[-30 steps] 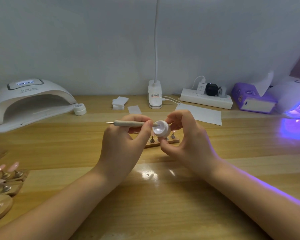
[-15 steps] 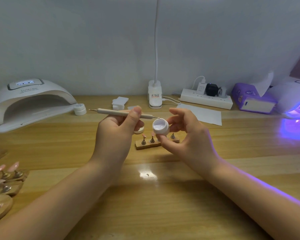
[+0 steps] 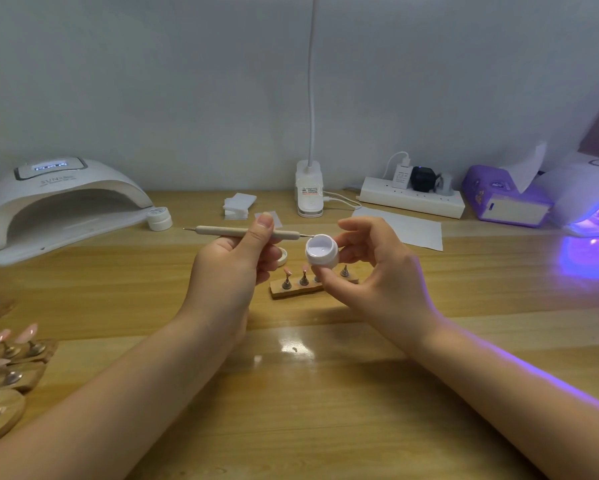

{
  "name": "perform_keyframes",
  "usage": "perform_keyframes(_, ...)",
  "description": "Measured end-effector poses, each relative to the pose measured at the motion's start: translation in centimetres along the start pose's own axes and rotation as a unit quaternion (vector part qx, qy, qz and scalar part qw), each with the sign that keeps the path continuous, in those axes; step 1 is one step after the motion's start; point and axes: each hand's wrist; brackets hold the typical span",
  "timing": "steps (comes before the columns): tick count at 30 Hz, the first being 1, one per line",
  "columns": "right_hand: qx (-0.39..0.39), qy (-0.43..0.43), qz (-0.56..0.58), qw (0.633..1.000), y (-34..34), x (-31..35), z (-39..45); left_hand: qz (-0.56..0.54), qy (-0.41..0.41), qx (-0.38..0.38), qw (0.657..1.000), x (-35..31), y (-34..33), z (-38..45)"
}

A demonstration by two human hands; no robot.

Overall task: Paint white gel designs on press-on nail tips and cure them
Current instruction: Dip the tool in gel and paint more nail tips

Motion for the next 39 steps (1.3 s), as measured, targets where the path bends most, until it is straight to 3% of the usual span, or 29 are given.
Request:
perform_keyframes(7, -0.009, -0.019, 0.012, 1.000, 0.2, -0.1, 0.1, -0.042, 0.019, -0.002, 0.999, 0.2, 0.1, 0.3)
perform_keyframes(16, -0.077, -0.116, -0.024, 0.990, 2.1, -4.2, 1.1, -0.019, -0.082, -0.036, 0.996, 0.6, 0.0, -0.3)
perform_keyframes(25, 0.014, -0.230, -0.096, 0.968, 2.5, -6.8, 1.0, 0.003, -0.097, -0.048, 0.994, 2.0, 0.2, 0.1)
perform_keyframes(39, 0.076, -0.248, -0.151, 0.954, 2.2, -6.6, 0.9, 0.008, -0.089, -0.048, 0.995, 2.1, 0.2, 0.0)
Point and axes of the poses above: each hand's wrist, its own z-axis towards the middle knuckle, its own y-axis out of the back of the hand, x = y × z, and after that the axes turned 4 degrees about y, right-handed
